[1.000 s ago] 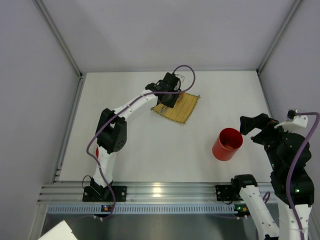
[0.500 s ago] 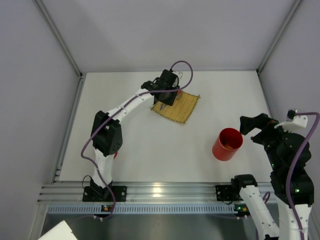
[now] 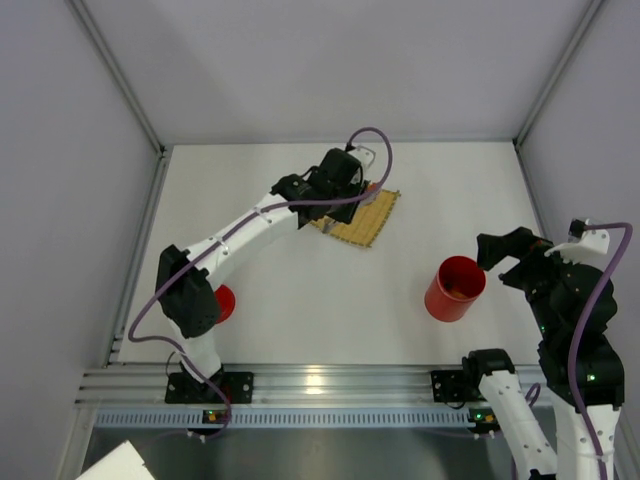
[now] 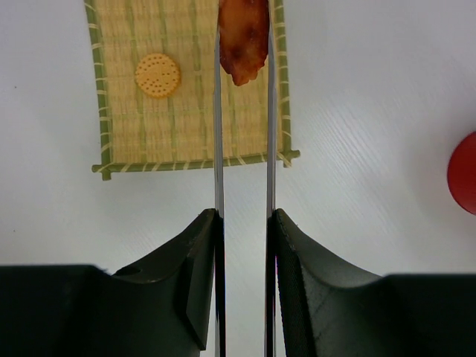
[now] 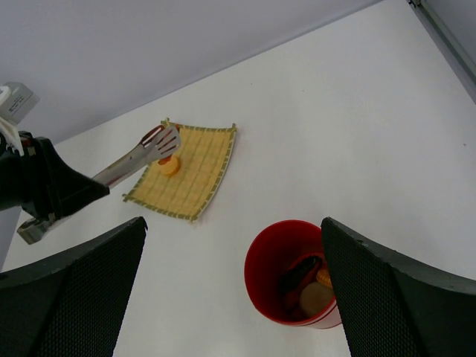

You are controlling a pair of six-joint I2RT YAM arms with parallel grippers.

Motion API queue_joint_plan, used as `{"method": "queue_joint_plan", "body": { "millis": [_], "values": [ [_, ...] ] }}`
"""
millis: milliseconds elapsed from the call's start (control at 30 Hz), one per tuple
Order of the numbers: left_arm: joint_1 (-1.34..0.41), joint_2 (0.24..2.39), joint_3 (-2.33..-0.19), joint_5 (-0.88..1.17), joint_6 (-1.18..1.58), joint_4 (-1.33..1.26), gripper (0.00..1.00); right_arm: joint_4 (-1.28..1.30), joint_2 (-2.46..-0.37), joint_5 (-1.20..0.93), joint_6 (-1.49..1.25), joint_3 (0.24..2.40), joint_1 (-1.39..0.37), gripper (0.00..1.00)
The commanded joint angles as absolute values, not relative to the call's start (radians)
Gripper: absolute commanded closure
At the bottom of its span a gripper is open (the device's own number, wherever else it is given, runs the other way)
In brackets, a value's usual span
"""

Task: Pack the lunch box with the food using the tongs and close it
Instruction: Pick up the fake food from the plate, then place the fake food in the packing box.

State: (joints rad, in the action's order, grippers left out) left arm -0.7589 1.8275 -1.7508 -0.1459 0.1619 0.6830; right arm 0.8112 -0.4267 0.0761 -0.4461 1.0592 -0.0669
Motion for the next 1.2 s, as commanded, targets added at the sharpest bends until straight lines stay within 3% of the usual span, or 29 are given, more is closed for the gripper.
{"method": "queue_joint_plan", "body": {
  "millis": [0,700,1000,1167],
  "values": [
    [-0.842,1.717,-1.74,-0.186,0.172,0.676,0.76,0.79,-0.423,0.066,-0.449,1.058,-0.055,0.01],
    [-1.27,1.608,-1.747,-0.199,0.232,0.677,0.73,0.808,-0.425,0.063,-0.449,1.091,-0.055,0.01],
    [-1.324,1.666,-1.755,-0.202,0.255,0.669,0.73,0.821,-0.436,0.058,-0.43,1.109,-0.055,0.0],
    [-1.327,1.664,-1.72,-0.198,0.256,0.629,0.68,0.824,-0.442,0.06,-0.416,1.117,-0.055,0.01]
  ]
}}
